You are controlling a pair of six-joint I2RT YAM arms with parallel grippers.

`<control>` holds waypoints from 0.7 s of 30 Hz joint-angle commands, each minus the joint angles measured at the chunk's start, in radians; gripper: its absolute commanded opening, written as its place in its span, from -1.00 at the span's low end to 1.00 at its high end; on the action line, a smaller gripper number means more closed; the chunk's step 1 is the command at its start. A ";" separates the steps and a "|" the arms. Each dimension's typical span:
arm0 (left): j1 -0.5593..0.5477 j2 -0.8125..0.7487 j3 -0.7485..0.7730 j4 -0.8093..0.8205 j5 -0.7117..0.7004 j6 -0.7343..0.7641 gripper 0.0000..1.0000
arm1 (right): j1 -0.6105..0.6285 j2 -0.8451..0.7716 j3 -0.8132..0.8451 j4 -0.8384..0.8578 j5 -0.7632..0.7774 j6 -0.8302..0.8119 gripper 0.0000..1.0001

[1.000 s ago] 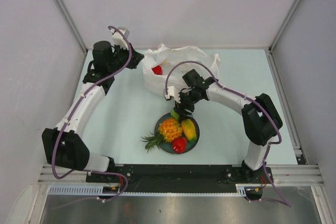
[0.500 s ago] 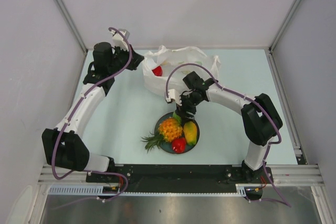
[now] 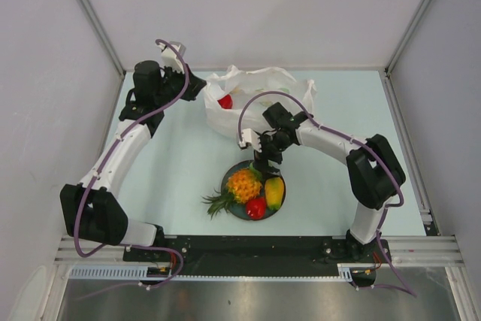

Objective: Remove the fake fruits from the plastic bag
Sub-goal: Place the fake fruit on the plate.

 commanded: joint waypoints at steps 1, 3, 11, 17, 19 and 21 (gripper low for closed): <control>-0.004 -0.018 0.008 0.036 0.009 0.005 -0.99 | -0.013 -0.081 -0.005 0.004 -0.023 -0.002 0.99; -0.004 -0.018 0.008 0.038 0.010 0.005 -1.00 | -0.018 -0.109 -0.003 0.002 -0.032 0.002 1.00; -0.009 -0.014 0.008 0.032 0.012 0.007 -0.99 | -0.056 -0.230 0.056 0.002 -0.100 0.097 0.99; -0.015 -0.036 -0.010 0.016 0.017 0.013 -0.99 | -0.128 -0.270 0.113 0.312 -0.085 0.477 0.92; -0.015 -0.052 -0.019 0.004 0.015 0.030 -0.99 | -0.144 -0.261 0.124 0.424 -0.054 0.545 0.85; -0.015 -0.066 -0.036 -0.001 0.012 0.047 -1.00 | -0.153 -0.232 0.141 0.480 -0.028 0.600 0.79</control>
